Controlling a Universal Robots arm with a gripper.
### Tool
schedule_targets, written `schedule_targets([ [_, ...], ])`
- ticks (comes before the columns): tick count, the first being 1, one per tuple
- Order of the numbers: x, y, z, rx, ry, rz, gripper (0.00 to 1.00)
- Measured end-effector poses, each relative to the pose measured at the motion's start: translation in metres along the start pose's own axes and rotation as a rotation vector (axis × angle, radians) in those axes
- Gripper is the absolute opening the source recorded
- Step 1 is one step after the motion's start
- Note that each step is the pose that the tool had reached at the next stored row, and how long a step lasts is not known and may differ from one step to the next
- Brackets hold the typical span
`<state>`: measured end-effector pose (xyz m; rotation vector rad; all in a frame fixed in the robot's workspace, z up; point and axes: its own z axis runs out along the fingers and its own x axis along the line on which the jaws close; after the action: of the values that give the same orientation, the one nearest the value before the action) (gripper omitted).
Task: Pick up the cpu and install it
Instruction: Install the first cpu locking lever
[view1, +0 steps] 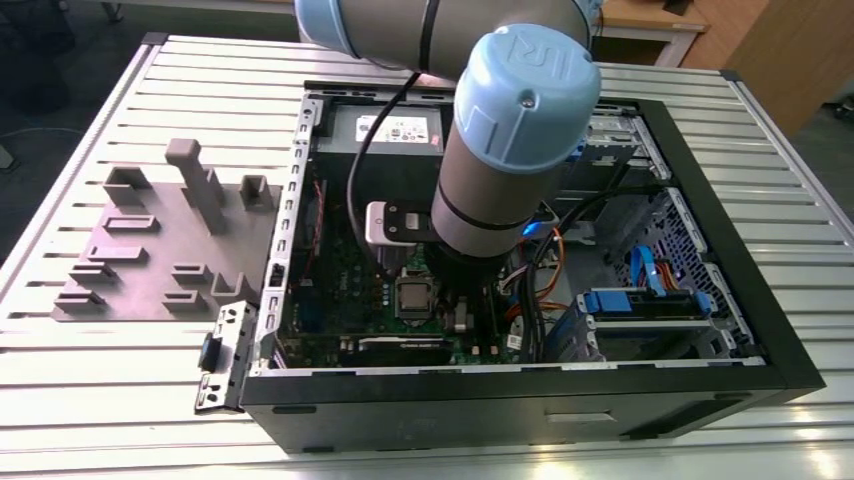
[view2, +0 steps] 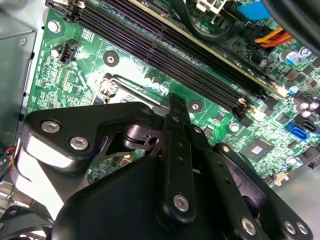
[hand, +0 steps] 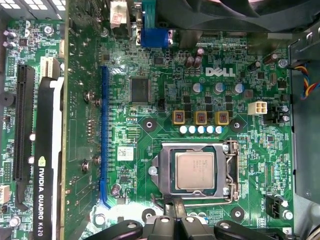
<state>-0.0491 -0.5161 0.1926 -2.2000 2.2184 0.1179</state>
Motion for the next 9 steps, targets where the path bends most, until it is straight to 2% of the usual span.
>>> schedule_targets([
  [9,-0.0005,-0.0023,0.0005,0.0,0.0015,0.0,0.11],
])
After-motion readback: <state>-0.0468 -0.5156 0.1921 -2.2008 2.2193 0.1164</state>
